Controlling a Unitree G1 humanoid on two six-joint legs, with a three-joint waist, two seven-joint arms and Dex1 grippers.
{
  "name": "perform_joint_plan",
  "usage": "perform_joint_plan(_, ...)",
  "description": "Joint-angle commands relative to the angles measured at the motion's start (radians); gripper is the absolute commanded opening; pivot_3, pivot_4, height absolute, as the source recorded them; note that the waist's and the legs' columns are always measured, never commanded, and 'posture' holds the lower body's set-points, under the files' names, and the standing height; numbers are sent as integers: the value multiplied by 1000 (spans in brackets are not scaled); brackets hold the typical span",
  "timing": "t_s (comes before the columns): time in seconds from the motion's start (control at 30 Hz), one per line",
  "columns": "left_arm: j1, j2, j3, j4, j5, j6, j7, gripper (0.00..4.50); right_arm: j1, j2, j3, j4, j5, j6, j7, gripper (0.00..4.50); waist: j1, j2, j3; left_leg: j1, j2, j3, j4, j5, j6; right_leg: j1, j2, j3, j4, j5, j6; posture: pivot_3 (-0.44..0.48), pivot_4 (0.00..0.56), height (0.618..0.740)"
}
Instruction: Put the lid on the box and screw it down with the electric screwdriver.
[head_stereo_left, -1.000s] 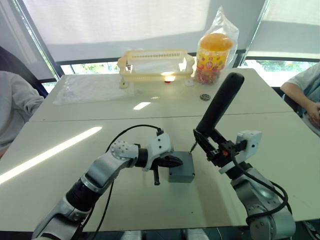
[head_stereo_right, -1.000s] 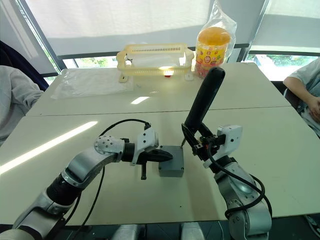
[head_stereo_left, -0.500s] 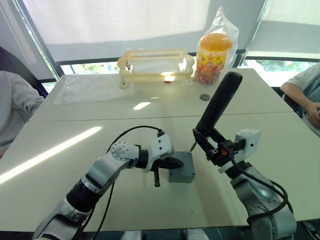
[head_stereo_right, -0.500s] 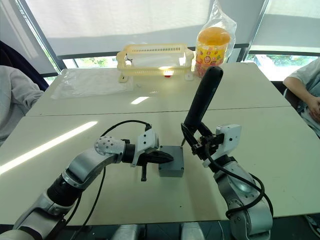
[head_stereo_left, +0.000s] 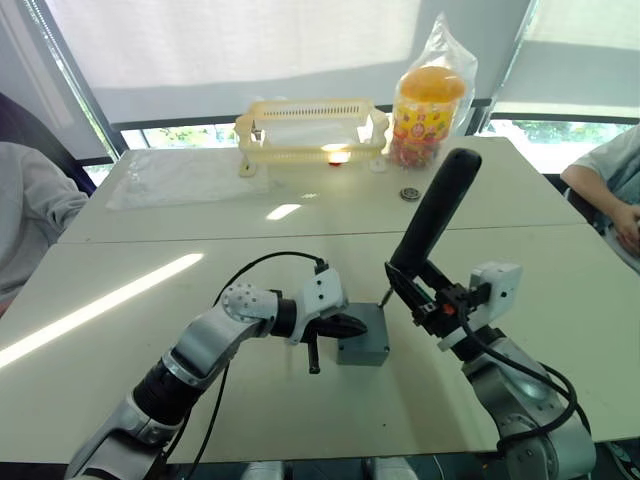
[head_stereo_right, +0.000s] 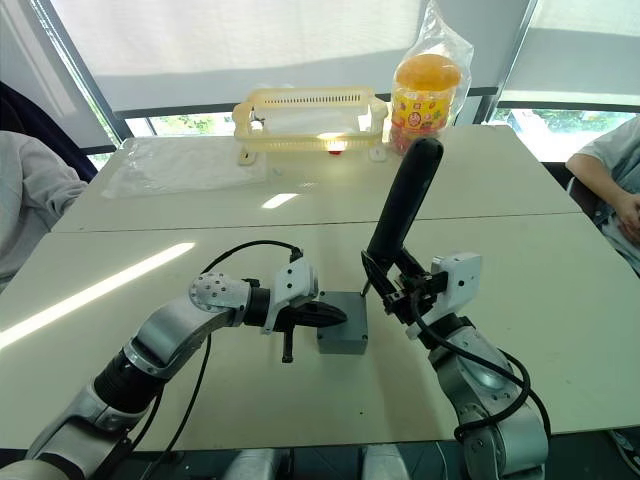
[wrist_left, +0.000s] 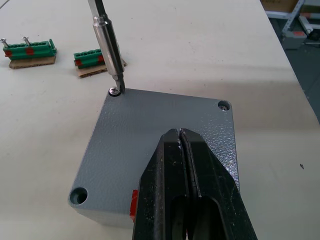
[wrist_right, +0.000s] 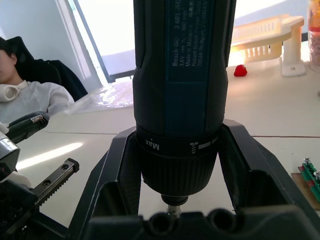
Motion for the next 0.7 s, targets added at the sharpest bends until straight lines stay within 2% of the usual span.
perform_joint_plan(0.03, 14, 6, -6, -5, 17, 3, 1, 0, -5, -10, 4, -24, 6, -59, 7, 1796, 0, 0, 0, 0, 0, 0, 0, 0, 0, 0, 0, 0, 0, 0, 0, 0, 150, 740)
perform_joint_plan(0.7, 15, 2, -9, 7, 21, -6, 1, 0, -21, -26, 9, -46, 54, -63, -31, 1796, 0, 0, 0, 0, 0, 0, 0, 0, 0, 0, 0, 0, 0, 0, 0, 0, 150, 740)
